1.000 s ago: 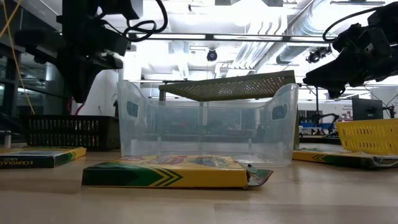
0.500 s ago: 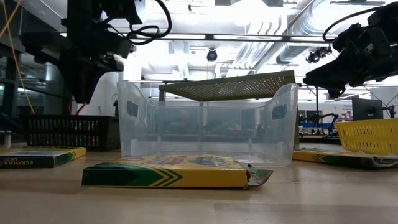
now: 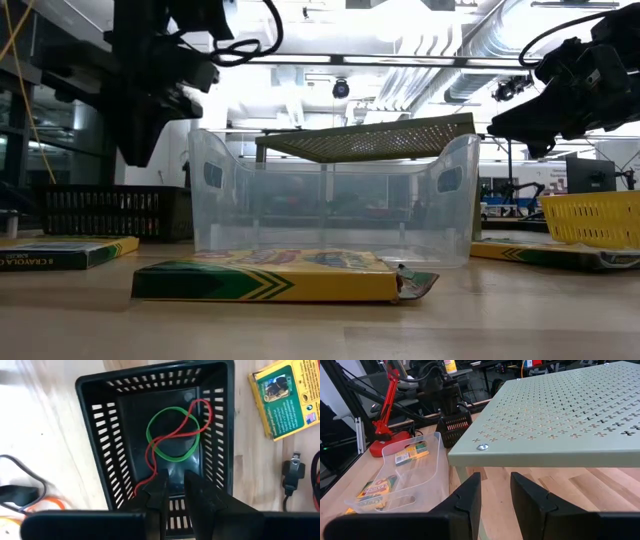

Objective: Pick & Place Office Desk Supplies
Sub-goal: Put the black rubber band into the black bin

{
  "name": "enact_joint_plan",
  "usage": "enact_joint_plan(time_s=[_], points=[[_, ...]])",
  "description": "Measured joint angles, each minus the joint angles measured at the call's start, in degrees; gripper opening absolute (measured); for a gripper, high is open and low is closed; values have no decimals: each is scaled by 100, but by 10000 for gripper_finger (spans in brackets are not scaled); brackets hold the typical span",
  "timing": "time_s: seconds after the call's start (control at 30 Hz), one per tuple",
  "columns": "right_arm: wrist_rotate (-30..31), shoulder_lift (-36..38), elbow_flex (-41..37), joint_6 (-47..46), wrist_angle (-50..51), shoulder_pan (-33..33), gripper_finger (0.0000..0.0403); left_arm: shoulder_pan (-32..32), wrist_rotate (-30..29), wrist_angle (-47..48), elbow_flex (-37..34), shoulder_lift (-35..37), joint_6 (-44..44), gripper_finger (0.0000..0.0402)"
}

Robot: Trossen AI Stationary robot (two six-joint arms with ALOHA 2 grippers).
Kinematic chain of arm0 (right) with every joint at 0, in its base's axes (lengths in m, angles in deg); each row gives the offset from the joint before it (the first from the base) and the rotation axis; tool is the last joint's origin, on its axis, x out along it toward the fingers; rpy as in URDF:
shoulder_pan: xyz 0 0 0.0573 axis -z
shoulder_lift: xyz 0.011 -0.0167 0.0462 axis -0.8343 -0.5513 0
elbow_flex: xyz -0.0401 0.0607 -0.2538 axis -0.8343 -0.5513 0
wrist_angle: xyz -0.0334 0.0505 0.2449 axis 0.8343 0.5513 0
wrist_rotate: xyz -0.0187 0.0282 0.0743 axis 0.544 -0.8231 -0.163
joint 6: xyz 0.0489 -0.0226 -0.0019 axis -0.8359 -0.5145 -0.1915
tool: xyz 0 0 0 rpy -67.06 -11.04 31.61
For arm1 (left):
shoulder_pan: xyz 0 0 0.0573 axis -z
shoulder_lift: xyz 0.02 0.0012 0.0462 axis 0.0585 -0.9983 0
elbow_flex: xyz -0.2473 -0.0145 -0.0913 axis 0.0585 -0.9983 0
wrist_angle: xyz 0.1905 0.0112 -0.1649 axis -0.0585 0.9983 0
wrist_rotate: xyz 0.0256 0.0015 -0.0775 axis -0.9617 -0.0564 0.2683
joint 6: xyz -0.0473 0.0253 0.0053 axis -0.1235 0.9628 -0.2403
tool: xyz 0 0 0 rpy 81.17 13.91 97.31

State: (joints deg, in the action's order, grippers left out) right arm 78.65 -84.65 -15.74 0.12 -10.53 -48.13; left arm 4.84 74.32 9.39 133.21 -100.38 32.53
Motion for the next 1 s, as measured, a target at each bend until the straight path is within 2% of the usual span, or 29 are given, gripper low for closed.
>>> enact_joint_plan(time_s=[0.3, 0.67, 1.0], points=[[1, -1, 0, -2, -1, 2, 94, -463, -174, -61, 0, 0, 14, 56], [-1, -1, 0, -2, -1, 1, 94, -1845, -359, -363, 0, 0, -500, 56], [1, 0, 0, -1, 0, 1, 94, -2850, -357, -1138, 0, 0, -1065, 56]])
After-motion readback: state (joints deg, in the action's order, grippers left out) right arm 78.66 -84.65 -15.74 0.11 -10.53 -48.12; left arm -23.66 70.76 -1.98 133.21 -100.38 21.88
